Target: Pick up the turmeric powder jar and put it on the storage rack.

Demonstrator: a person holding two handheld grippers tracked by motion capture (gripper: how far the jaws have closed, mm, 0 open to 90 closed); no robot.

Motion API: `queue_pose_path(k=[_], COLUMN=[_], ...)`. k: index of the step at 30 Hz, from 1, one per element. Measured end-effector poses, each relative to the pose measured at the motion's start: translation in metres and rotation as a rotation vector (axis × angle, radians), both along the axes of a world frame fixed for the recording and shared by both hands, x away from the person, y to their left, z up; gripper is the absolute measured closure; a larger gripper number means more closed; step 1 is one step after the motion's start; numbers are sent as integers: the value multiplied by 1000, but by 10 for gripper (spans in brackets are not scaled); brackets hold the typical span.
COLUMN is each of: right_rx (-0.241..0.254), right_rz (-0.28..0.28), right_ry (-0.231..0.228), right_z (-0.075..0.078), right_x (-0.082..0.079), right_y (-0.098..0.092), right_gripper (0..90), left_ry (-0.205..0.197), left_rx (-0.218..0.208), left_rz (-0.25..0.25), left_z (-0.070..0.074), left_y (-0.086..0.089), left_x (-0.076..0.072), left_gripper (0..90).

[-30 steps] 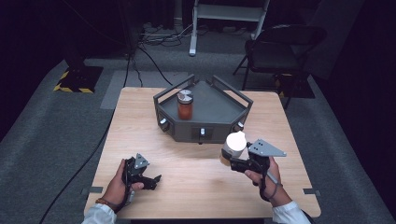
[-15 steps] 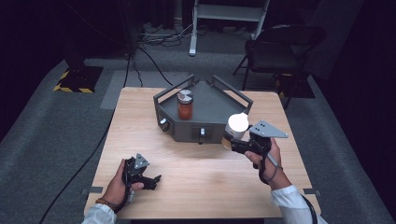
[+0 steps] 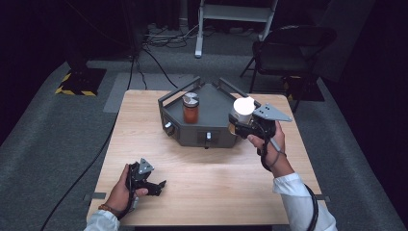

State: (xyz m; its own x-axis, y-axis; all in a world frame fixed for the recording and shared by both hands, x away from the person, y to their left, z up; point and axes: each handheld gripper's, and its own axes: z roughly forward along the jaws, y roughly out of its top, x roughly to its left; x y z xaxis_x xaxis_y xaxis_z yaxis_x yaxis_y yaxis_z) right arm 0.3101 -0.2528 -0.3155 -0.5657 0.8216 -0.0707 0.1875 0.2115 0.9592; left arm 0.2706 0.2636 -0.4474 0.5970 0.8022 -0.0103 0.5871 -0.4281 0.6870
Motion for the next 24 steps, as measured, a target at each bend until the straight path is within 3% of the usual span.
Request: queue_pose_path(k=[24], right_rx=[16], right_rz=[-60], right_ry=[13], right_z=[-15], right_x=[38], right_y=[16], right_gripper=[301], left_ry=[-1], left_rx=[-1], left_rz=[-4], left_z=[0], left_y=[0], left_x=[0], left_gripper=[2])
